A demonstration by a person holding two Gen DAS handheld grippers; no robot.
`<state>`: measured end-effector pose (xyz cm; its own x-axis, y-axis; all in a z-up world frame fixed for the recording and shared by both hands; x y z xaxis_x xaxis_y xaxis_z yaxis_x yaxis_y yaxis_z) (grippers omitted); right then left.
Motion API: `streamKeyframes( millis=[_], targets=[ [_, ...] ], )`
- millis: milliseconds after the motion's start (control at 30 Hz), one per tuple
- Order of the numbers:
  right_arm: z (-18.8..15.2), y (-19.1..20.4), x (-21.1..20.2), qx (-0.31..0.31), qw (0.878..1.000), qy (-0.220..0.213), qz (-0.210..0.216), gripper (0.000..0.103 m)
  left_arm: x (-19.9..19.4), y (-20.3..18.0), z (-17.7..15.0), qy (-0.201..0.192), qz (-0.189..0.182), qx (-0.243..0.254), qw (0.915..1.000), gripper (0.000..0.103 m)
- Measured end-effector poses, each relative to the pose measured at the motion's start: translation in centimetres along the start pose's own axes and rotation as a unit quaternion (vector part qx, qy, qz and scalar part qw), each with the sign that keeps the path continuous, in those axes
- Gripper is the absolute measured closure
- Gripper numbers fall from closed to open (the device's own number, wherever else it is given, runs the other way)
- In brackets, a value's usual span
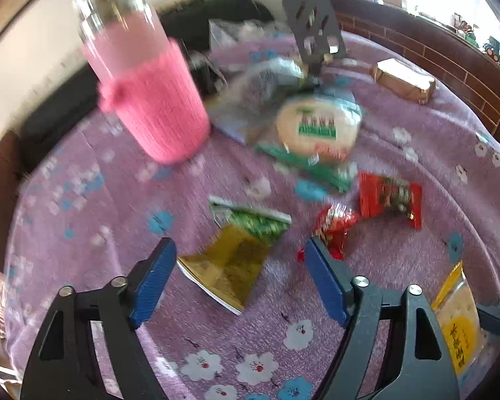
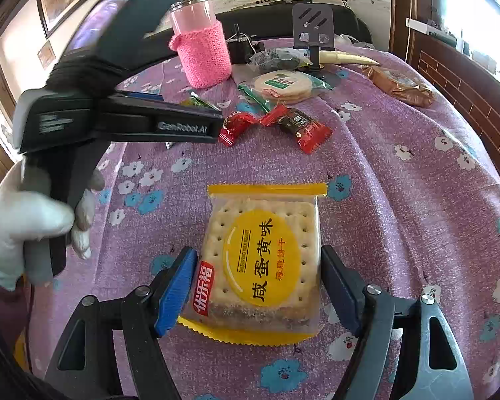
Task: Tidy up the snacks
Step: 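Grasp the yellow cracker pack with the right gripper while the left grasps a green sachet, then carry the cracker pack and green sachet over the tray and open both grippers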
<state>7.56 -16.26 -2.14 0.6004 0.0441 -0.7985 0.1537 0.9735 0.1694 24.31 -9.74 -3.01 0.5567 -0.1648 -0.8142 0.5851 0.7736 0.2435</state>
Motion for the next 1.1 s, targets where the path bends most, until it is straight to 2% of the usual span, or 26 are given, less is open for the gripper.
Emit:
streamKeyframes(
  millis=[33, 133, 367, 467, 533, 633, 800, 833, 900, 933, 1067, 1100],
  targets=[
    [-0.1, 0.1, 0.0, -0.003, 1.000, 0.000, -0.004, 0.030, 0.2, 0.3, -0.3, 0.003, 0.004, -0.004, 1.0000, 0.061],
    [-0.3, 0.1, -0.2, -0.005, 1.000, 0.003, -0.009, 0.032, -0.2, 0.8, -0.9, -0.001, -0.015, -0.017, 0.9997, 0.063],
    [0.0, -0.6, -0.4, 0.022, 1.000, 0.003, 0.016, 0.032, -2.9, 2.1, -2.4, -0.023, -0.032, -0.069, 0.9968, 0.069],
    [0.0, -0.7, -0.5, 0.028, 0.999, 0.001, 0.022, 0.032, -4.4, 1.6, -3.1, -0.032, -0.040, -0.077, 0.9957, 0.071],
    [0.1, -0.7, -0.5, 0.030, 0.999, 0.000, 0.025, 0.032, -5.7, 1.2, -3.9, -0.039, -0.048, -0.082, 0.9947, 0.080],
    [0.2, -0.6, -0.5, 0.037, 0.998, -0.002, 0.041, 0.032, -7.6, 0.5, -4.5, -0.052, -0.047, -0.088, 0.9937, 0.080],
    [0.1, -0.4, -0.5, 0.035, 0.998, -0.004, 0.047, 0.032, -8.9, 0.0, -5.7, -0.044, -0.039, -0.078, 0.9952, 0.080],
    [0.1, -0.4, -0.5, 0.035, 0.998, -0.004, 0.048, 0.032, -8.9, 0.1, -5.8, -0.045, -0.039, -0.079, 0.9951, 0.077],
    [0.0, -0.4, -0.5, 0.038, 0.998, -0.002, 0.051, 0.032, -8.8, 0.5, -5.9, -0.042, -0.030, -0.088, 0.9948, 0.058],
    [0.0, -0.4, -0.5, 0.039, 0.998, -0.001, 0.052, 0.032, -8.7, 0.8, -5.9, -0.043, -0.020, -0.094, 0.9945, 0.044],
    [0.1, -0.4, -0.4, 0.036, 0.998, 0.001, 0.051, 0.032, -7.4, 1.9, -5.5, -0.035, 0.038, -0.092, 0.9944, 0.022],
    [0.1, -0.3, -0.4, 0.035, 0.998, 0.002, 0.050, 0.032, -6.9, 2.0, -5.5, -0.028, 0.051, -0.086, 0.9946, 0.022]
  ],
)
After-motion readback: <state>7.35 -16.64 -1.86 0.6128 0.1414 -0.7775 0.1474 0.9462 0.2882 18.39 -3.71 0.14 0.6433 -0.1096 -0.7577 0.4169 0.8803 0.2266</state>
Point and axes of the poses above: each gripper's, at about its wrist camera, not at the fingertips, and x roughly the way its jaws point, y to its left, z to its top, the point moved 6 cm from there along x, roughly the way its jaws point, and after that the axes turned 6 degrees about x, right-handed, at the moved point
